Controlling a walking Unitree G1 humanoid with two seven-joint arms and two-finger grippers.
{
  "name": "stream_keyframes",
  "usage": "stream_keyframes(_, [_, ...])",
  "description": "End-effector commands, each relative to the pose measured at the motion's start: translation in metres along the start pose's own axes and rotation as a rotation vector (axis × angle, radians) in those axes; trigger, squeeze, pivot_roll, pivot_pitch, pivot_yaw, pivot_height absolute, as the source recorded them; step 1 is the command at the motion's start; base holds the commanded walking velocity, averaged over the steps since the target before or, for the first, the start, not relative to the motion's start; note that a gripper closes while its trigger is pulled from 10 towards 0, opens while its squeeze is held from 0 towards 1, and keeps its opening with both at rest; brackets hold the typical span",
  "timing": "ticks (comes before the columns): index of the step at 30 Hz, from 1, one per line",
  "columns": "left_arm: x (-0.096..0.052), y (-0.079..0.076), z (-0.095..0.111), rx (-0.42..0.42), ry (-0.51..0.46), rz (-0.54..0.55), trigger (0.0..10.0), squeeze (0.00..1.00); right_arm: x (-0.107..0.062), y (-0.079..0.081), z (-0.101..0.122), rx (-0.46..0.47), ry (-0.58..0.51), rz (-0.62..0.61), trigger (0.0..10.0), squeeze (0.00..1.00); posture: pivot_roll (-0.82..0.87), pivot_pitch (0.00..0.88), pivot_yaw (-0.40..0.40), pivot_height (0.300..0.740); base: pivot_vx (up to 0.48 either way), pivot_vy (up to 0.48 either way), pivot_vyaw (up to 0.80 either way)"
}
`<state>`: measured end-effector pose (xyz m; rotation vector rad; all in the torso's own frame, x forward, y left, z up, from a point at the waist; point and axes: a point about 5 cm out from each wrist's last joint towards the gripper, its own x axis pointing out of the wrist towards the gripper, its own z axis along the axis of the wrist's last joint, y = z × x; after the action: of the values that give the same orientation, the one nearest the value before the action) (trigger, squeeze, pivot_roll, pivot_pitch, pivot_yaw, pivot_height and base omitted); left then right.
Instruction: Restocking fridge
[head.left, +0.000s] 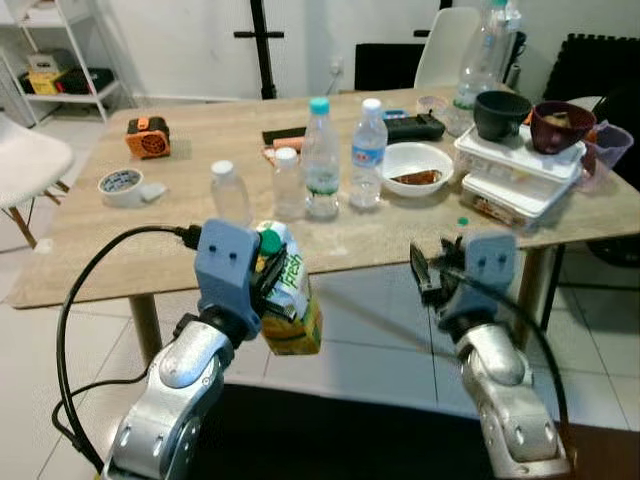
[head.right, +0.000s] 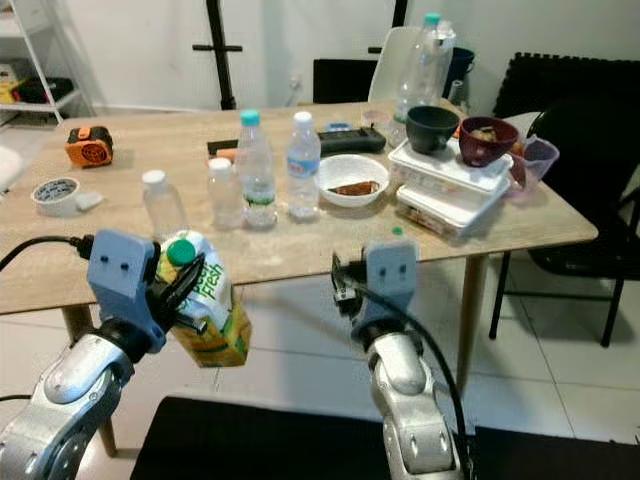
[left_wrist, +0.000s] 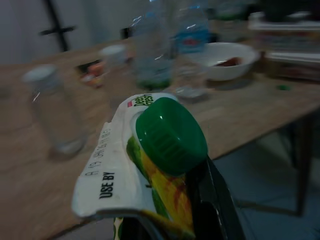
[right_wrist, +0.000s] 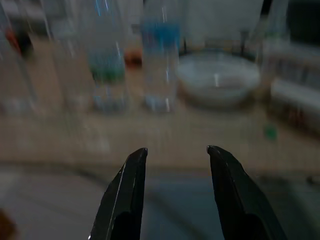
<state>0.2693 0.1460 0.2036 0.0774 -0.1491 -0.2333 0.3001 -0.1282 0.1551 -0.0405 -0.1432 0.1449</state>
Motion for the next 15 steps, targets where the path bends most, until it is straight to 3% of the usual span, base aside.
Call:
stream_keyframes(1, [-0.001,0.002,-0.008,-0.020,0.010,0.047,10.0,0.00,-0.003,-0.002,-0.004,-0.014,-0.002,-0.013,10.0,0.00,-0.09,0.153,-0.011,0.740,0.000,0.000,0.00])
stream_keyframes(8, [0.002,0.004,-0.027,0.030,0.053,0.115,10.0,0.00,-0.004,-0.014,-0.010,-0.060,0.018,-0.099,10.0,0.00,-0.11,0.146,-0.008,0.740,0.000,0.000,0.00])
stream_keyframes(15, [0.007,0.013,-0.033,0.013,0.064,0.190,10.0,0.00,-0.007,-0.016,-0.017,-0.055,0.028,-0.111,10.0,0.00,-0.10,0.143,-0.009,0.740,0.000,0.000,0.00])
